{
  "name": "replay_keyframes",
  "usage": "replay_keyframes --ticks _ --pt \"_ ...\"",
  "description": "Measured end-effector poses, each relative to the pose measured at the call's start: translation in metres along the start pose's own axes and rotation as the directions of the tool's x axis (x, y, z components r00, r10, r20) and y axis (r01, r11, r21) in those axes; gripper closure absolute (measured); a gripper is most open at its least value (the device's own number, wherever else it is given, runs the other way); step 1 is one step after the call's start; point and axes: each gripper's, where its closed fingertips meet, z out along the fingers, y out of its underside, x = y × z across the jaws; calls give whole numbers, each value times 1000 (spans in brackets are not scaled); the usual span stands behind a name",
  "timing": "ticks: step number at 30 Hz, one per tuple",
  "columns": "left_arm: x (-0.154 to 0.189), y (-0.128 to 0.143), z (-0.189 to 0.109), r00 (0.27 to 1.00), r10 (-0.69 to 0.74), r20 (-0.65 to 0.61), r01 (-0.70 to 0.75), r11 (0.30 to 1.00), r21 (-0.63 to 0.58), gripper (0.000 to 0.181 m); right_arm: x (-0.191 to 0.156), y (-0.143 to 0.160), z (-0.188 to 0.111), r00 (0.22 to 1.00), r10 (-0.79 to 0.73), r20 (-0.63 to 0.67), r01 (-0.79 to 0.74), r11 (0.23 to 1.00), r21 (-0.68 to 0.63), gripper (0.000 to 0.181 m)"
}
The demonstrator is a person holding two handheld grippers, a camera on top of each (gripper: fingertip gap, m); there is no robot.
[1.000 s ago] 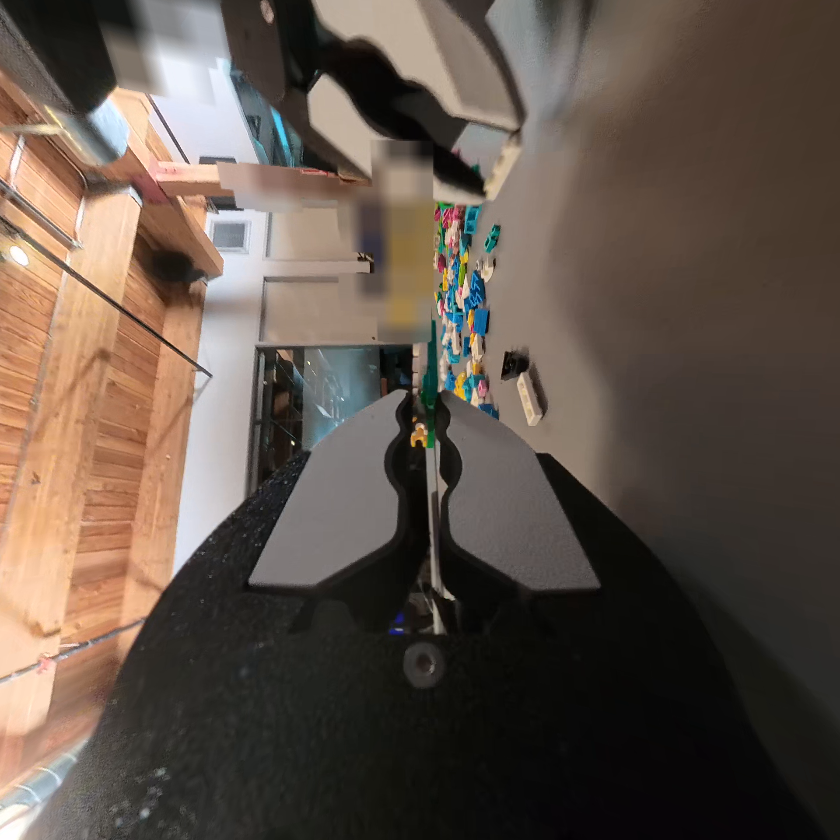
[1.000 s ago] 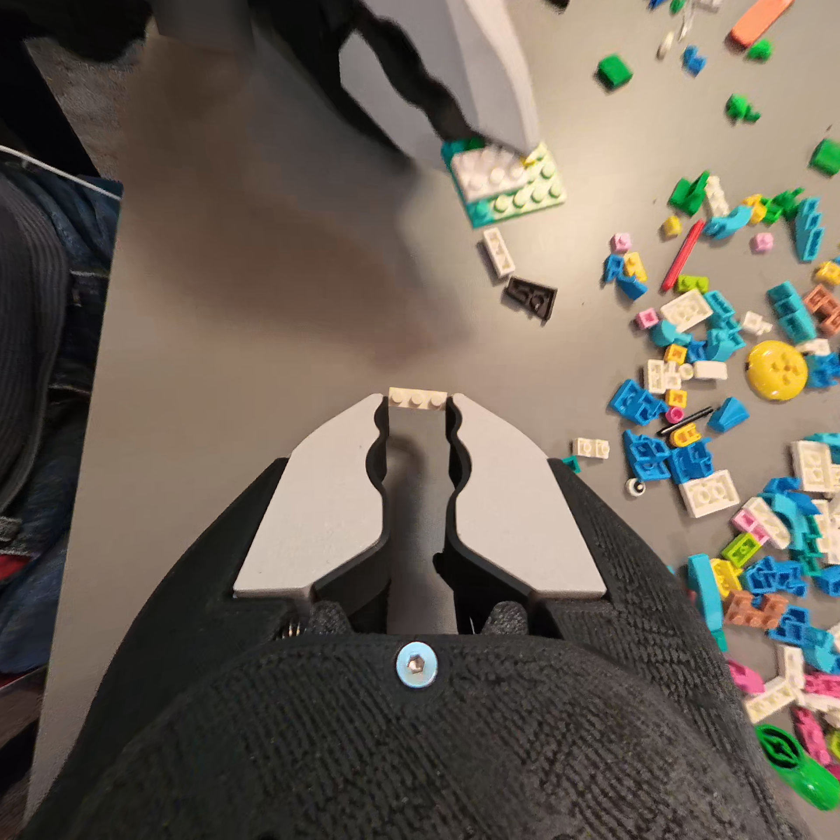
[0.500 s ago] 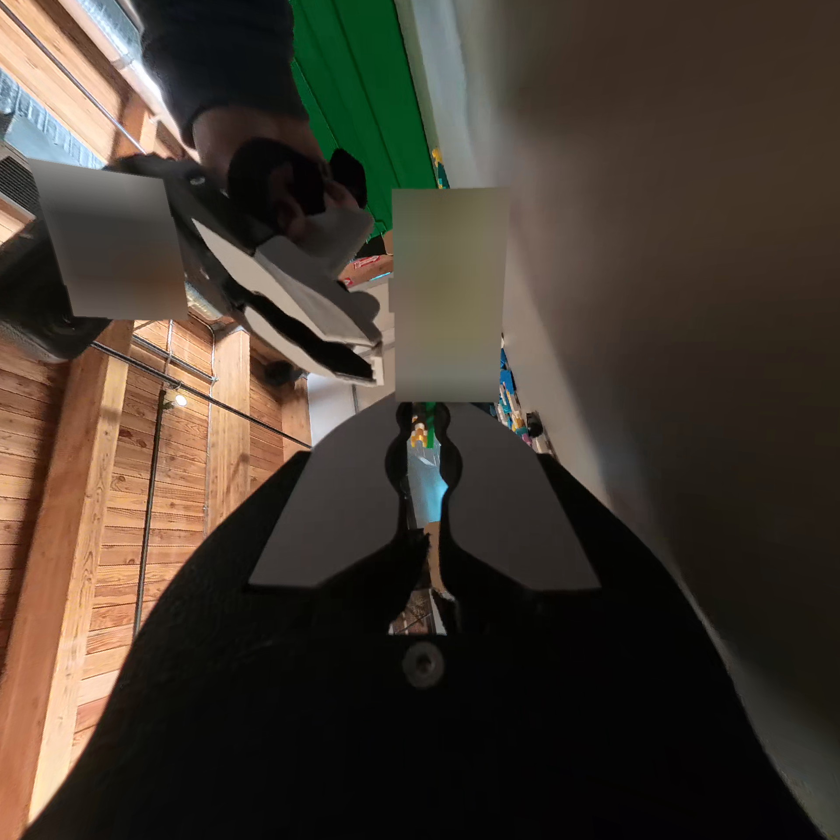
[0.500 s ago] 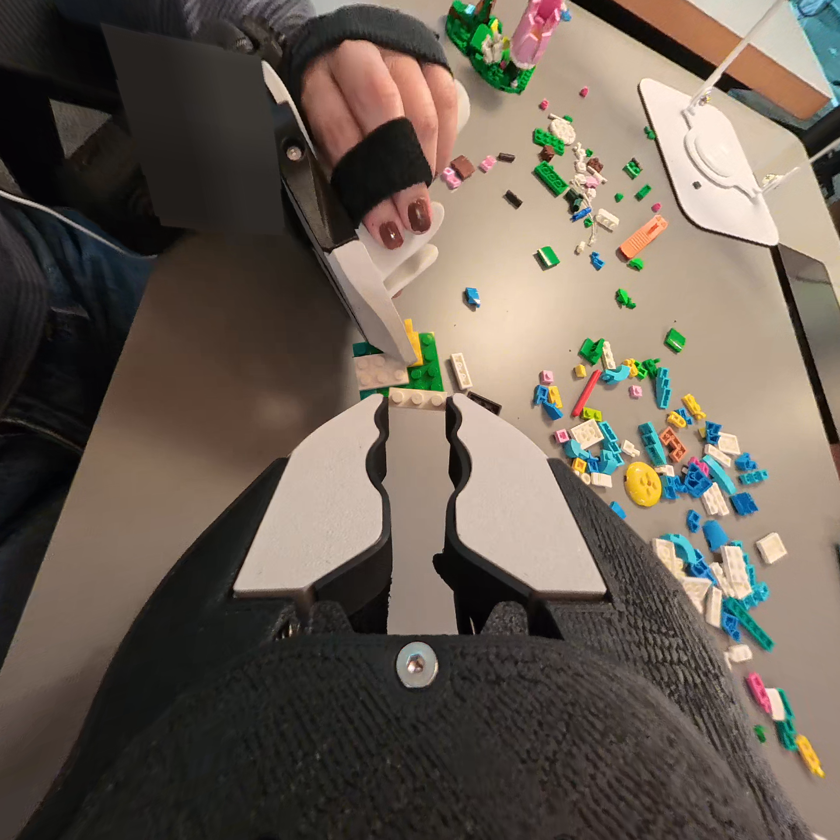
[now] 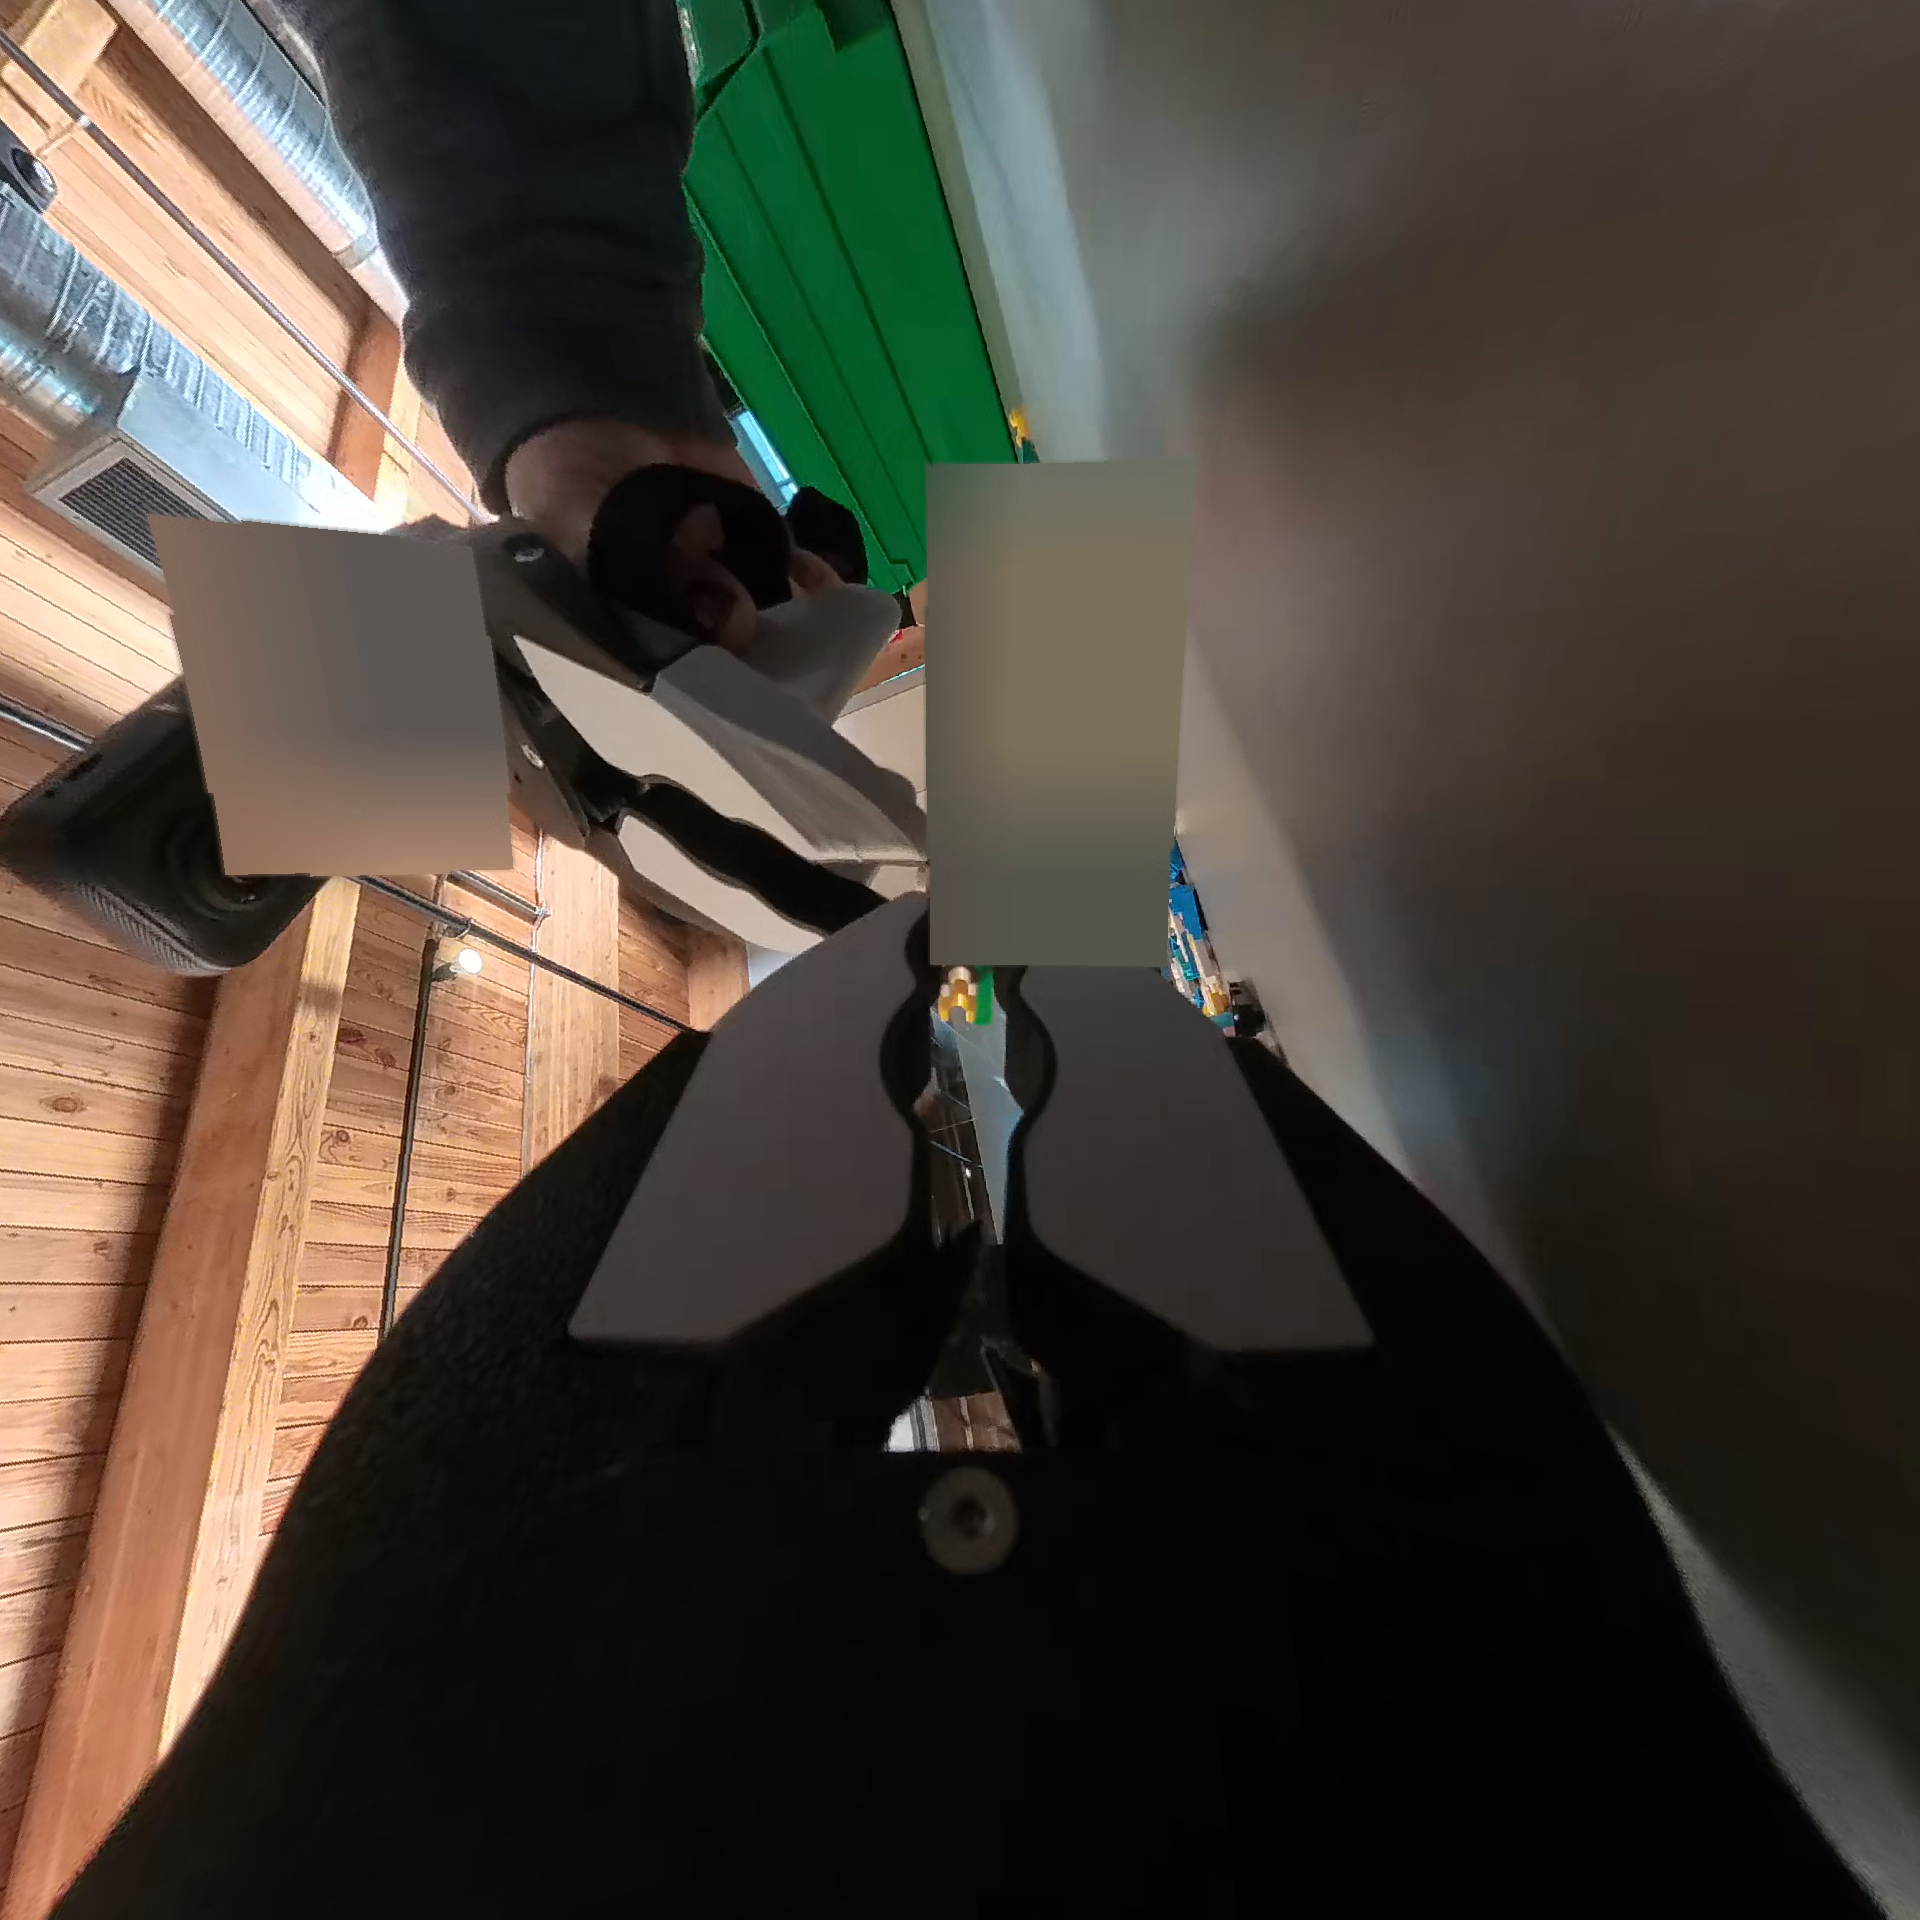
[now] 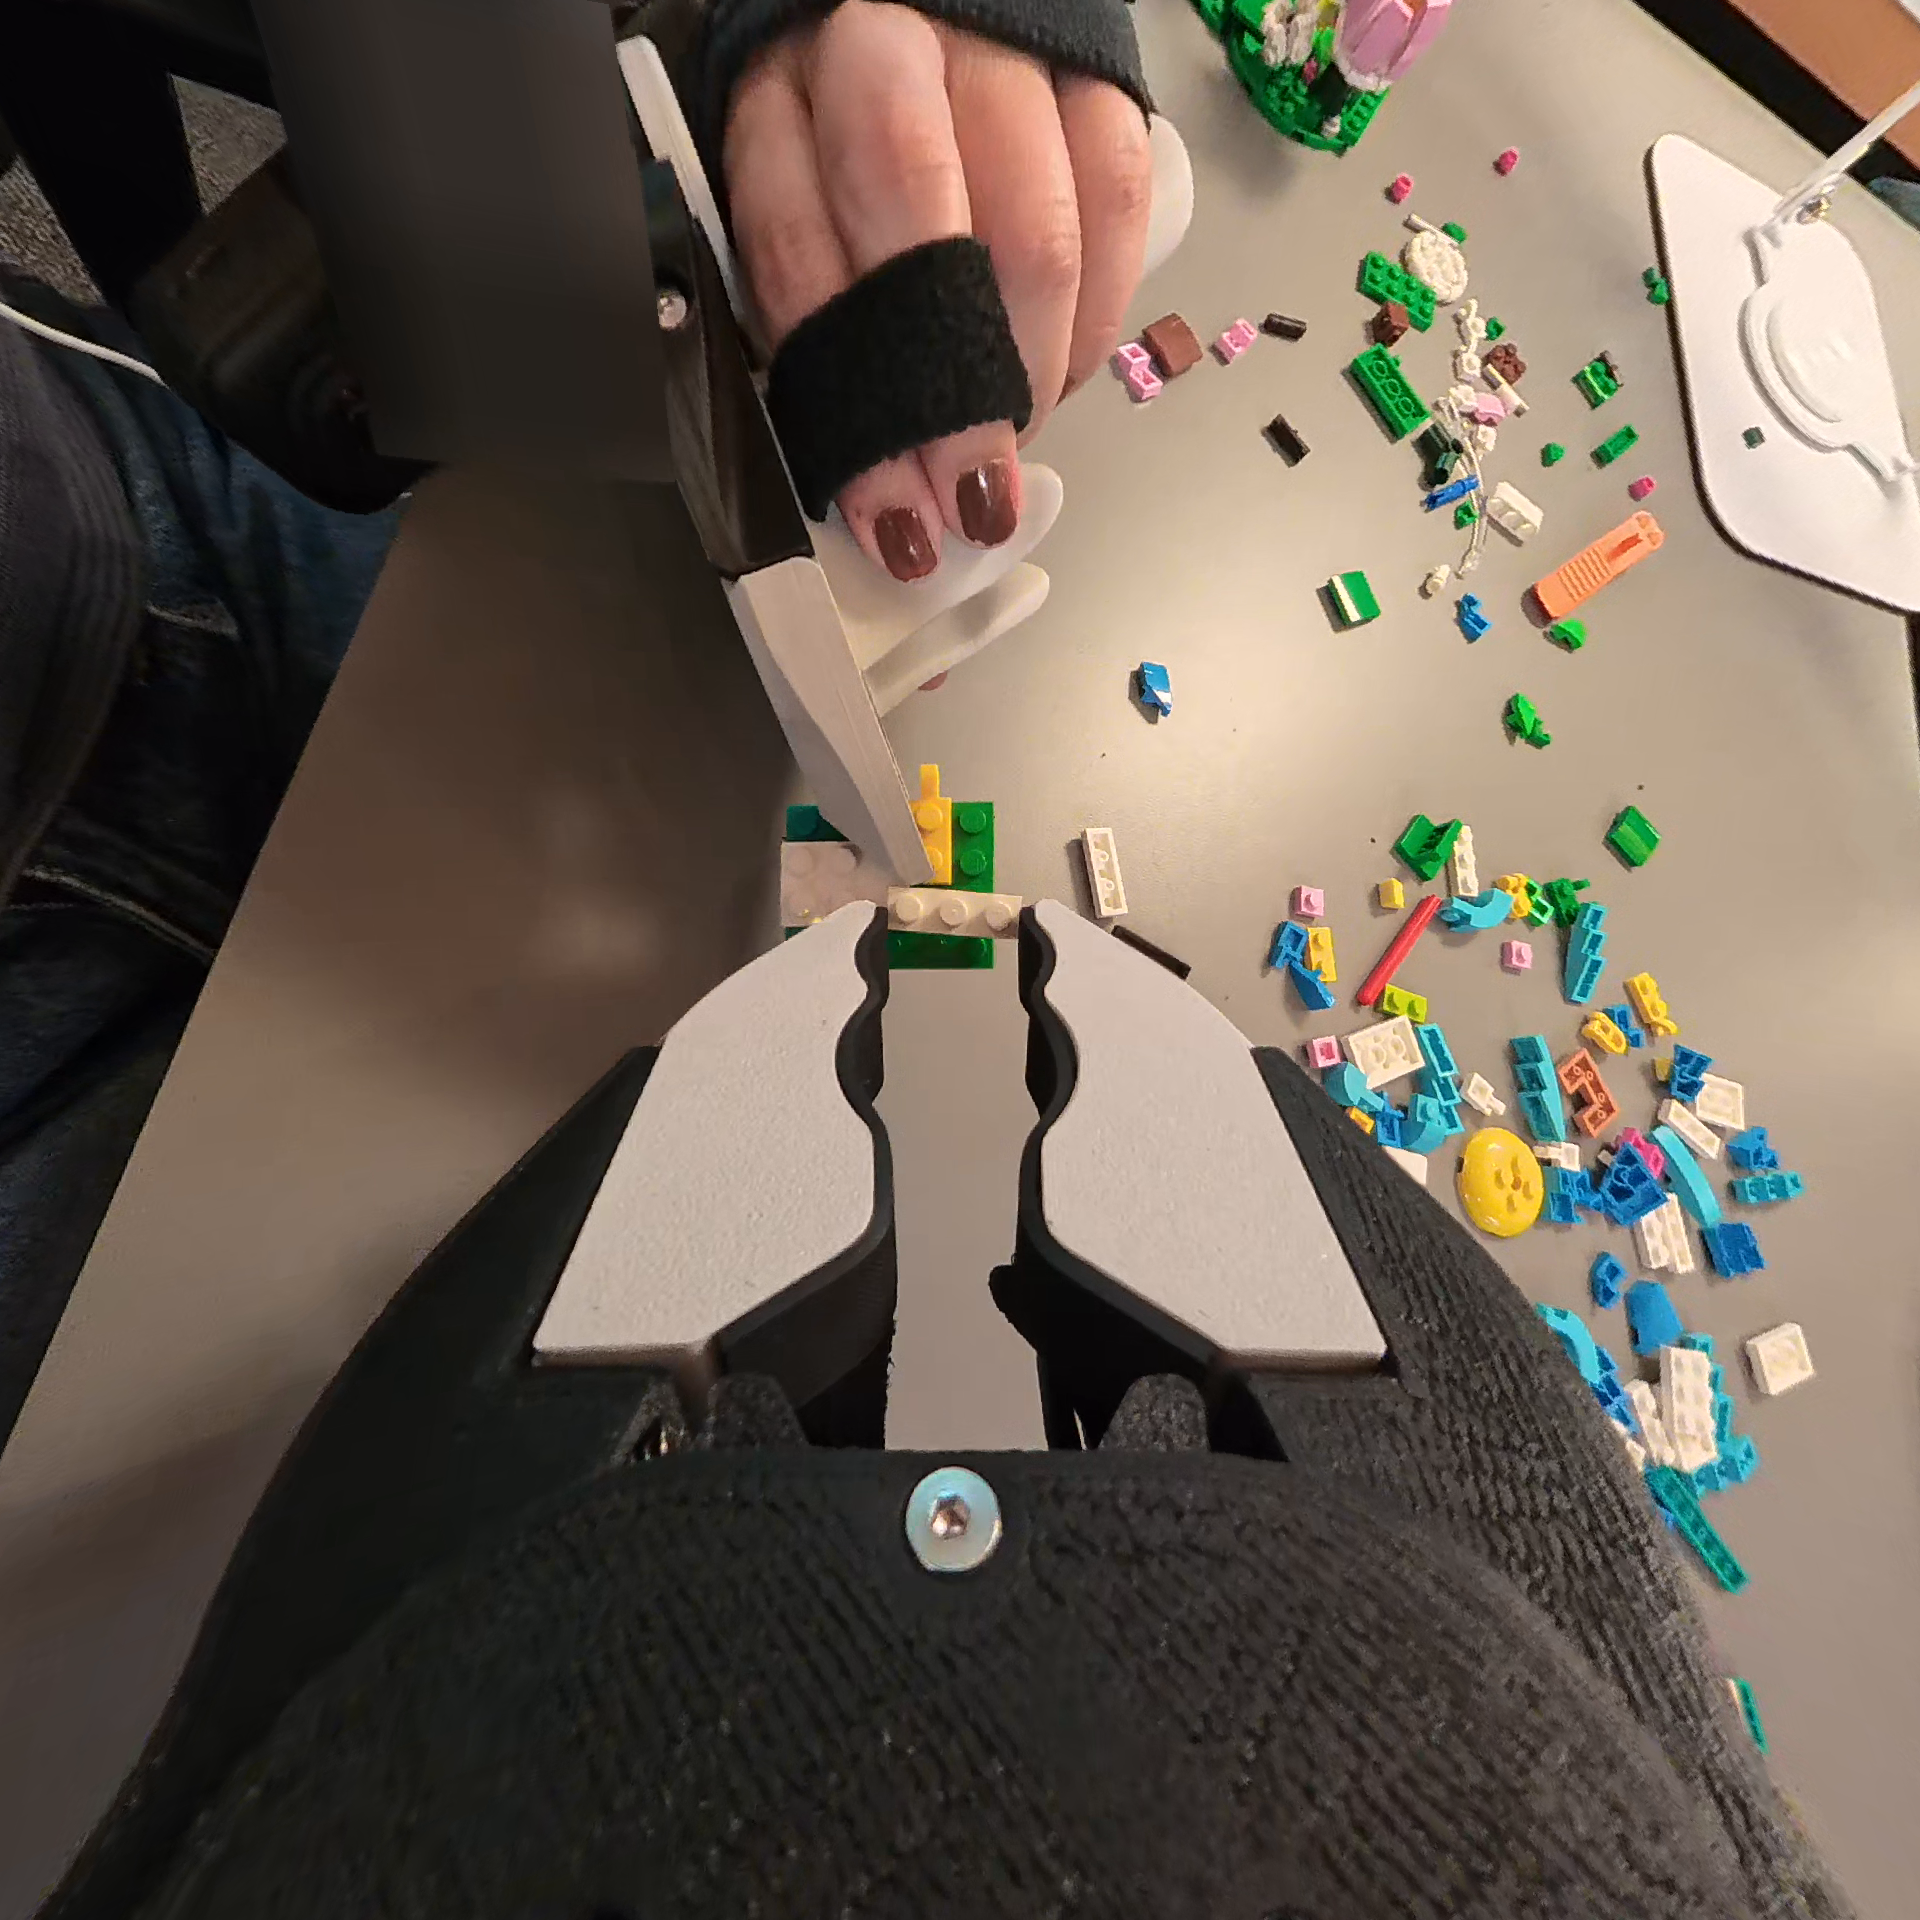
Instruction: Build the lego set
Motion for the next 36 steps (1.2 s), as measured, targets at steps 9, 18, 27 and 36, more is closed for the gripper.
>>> replay_keyframes --ticks 9,18,27,36 --pt "-1 -2 0 1000 7 6 -7 1000 7 173 0 0 1 999 -38 21 39 999 -32 159" --pt "-3 -6 0 1000 24 12 -25 1000 18 173 -4 0 0 998 -43 43 45 998 -45 159" --pt "-3 -6 0 1000 24 17 -24 1000 18 173 -5 0 -1 998 -34 49 36 999 -39 159" --pt "-3 -5 -1 1000 17 19 -17 1000 15 173 -4 0 -1 999 -37 37 38 999 -31 158"
